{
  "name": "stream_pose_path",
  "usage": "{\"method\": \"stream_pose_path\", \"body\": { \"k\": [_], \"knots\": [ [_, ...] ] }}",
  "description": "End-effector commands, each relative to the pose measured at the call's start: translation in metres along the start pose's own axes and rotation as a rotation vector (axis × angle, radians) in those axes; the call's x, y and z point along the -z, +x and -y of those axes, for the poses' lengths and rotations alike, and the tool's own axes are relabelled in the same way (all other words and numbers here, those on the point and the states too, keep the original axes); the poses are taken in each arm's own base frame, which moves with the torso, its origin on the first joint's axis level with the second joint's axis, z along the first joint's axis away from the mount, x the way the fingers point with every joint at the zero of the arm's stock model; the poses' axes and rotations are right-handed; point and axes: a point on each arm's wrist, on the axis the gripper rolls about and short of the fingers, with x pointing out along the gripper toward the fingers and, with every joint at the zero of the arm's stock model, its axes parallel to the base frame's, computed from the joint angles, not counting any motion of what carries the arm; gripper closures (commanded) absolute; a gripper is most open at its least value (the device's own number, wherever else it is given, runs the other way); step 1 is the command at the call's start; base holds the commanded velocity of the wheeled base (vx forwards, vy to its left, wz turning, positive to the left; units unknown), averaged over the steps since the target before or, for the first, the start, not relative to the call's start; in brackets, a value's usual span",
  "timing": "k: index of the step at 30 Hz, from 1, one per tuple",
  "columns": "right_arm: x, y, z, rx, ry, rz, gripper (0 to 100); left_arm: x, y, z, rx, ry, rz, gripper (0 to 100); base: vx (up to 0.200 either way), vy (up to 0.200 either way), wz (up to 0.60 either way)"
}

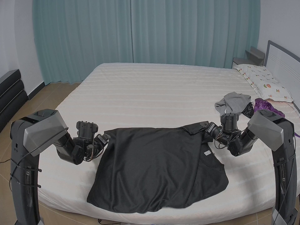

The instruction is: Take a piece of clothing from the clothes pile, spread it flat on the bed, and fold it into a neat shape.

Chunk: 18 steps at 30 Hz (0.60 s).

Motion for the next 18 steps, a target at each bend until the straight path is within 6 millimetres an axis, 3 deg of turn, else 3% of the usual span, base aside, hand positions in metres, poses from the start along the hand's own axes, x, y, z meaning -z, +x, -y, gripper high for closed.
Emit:
{"method": "stream_pose_path", "body": {
  "k": [1, 8, 9, 18],
  "knots": [
    [-0.006, -0.037, -0.001, 0.028, 0.094, -0.046, 0, 0.002, -0.044, -0.013, -0.001, -0.087, -0.056, 0, 0.0, 0.0, 0.0],
    [0.006, -0.073, 0.011, 0.068, 0.112, -0.082, 0, 0.006, -0.07, -0.02, 0.072, -0.115, -0.047, 0, 0.0, 0.0, 0.0],
    [0.009, -0.086, 0.014, 0.061, 0.112, -0.078, 0, 0.008, -0.079, -0.023, 0.067, -0.114, -0.056, 0, 0.0, 0.0, 0.0],
    [0.033, -0.13, 0.033, 0.11, 0.113, -0.146, 0, 0.022, -0.089, -0.042, 0.003, -0.114, -0.109, 0, 0.0, 0.0, 0.0]
  ]
}}
